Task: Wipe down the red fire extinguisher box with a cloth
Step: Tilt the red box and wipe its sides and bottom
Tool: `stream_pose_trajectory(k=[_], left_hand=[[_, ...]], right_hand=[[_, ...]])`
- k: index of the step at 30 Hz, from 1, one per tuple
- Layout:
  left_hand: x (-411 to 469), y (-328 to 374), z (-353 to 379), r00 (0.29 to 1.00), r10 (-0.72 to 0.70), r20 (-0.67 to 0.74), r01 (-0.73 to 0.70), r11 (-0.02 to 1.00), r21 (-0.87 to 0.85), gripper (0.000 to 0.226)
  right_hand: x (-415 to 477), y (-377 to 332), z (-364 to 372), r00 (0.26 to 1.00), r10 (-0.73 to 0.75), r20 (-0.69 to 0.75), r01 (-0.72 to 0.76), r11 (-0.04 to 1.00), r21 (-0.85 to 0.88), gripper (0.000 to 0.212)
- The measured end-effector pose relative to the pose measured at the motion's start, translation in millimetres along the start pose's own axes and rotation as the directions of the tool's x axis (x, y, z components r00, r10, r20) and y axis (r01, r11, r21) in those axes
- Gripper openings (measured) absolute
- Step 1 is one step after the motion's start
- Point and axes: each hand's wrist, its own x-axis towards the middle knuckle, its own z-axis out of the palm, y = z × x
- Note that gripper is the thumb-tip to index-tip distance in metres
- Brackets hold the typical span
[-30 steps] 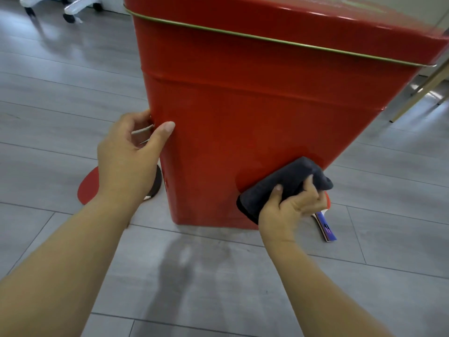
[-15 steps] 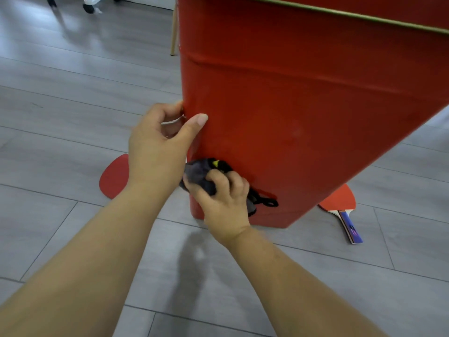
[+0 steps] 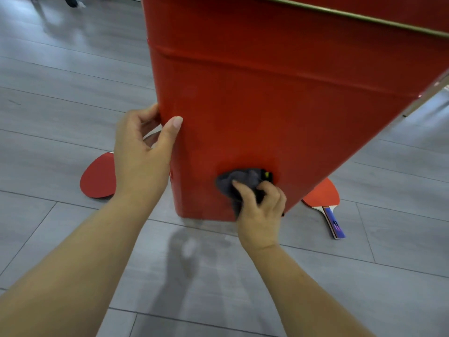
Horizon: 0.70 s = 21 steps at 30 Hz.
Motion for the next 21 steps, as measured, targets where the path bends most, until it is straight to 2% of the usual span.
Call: stream_pose_trajectory(k=[4,9,11,13,15,19,21], left_hand=[[-7.2,-5.5,10.9,0.998,0.016,-0.066,-0.017,1.000,-0.004,0.019],[-17.1,-13.1,17.8,0.997,-0.016,-0.079,0.015,1.000,-0.011,0.023],[-21.1,-19.7,16.7,0.997,-0.053,-0.054,0.054,0.998,0.023,0.030],[-23.3,-25.9,13.6,0.995,-0.093,-0.022,0.095,0.993,0.068,0.032],[-24.5,-30.7,10.7,0.991,-0.132,0.017,0.130,0.985,0.110,0.024],[-24.5,-35.3,5.8,0.985,-0.148,0.094,0.127,0.972,0.196,0.021],[-22.0,-38.4,3.0,0.983,-0.158,0.091,0.134,0.965,0.224,0.025]], right_hand=[[-1.7,29.7,-17.2,0.964,0.266,0.023,-0.267,0.955,0.133,0.046],[-2.7,49.0,-26.8,0.852,0.517,0.086,-0.522,0.822,0.226,0.069],[-1.8,52.2,-29.7,0.808,0.580,0.102,-0.583,0.764,0.276,0.070],[-2.3,53.6,-30.8,0.816,0.571,0.094,-0.569,0.761,0.310,0.065],[-3.1,53.4,-29.7,0.838,0.540,0.076,-0.533,0.783,0.321,0.059],[-5.6,49.2,-20.9,0.859,0.509,0.050,-0.503,0.822,0.268,0.057],[-11.3,43.9,-13.9,0.903,0.425,0.061,-0.426,0.871,0.246,0.057]])
